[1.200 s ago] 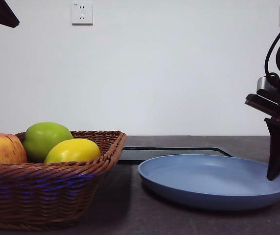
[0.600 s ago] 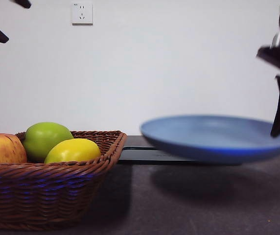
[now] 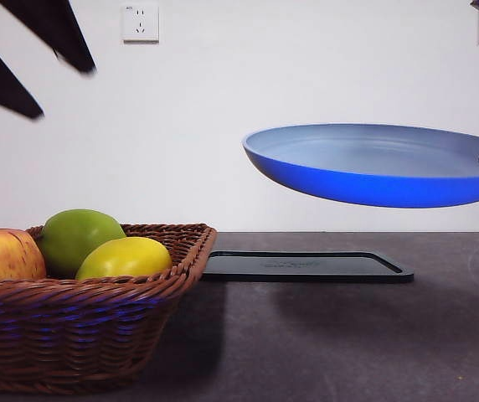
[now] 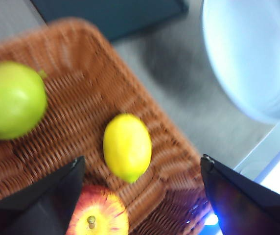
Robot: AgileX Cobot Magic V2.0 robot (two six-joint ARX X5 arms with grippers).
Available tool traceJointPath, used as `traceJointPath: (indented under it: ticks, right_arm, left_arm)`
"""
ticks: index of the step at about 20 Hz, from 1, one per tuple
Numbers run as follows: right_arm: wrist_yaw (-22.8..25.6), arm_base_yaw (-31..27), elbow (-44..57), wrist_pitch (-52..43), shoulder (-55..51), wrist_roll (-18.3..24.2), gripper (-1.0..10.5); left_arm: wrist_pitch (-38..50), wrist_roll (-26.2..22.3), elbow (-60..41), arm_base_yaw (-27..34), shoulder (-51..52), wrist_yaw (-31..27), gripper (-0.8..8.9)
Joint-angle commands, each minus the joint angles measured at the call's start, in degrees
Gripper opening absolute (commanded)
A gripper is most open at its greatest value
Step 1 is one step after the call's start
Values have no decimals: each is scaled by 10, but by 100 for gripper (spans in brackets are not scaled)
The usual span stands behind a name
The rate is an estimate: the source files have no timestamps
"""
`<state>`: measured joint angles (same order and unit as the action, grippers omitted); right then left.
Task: Take the lemon from the basket,put the lemon in the plate,hand out the plate
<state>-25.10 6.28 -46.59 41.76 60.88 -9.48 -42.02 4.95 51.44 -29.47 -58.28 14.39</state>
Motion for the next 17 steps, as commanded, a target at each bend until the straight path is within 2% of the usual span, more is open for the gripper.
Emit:
traceJointPath:
  ticks: [1, 5, 12, 17]
  right_arm:
    - [-5, 0, -7, -1, 3, -7, 3]
    - [-4, 0, -7, 3, 3, -6, 3]
    - [-4, 0, -7, 3, 3, -3, 3]
    - [-4, 0, -7, 3, 3, 0, 3]
  left_arm:
    - [2, -7, 20, -31, -52, -35, 413]
    - [3, -22, 38, -58, -139, -71, 413]
    - [61, -28, 42, -78, -239, -69, 413]
    - [71, -42, 42, -81, -287, -71, 413]
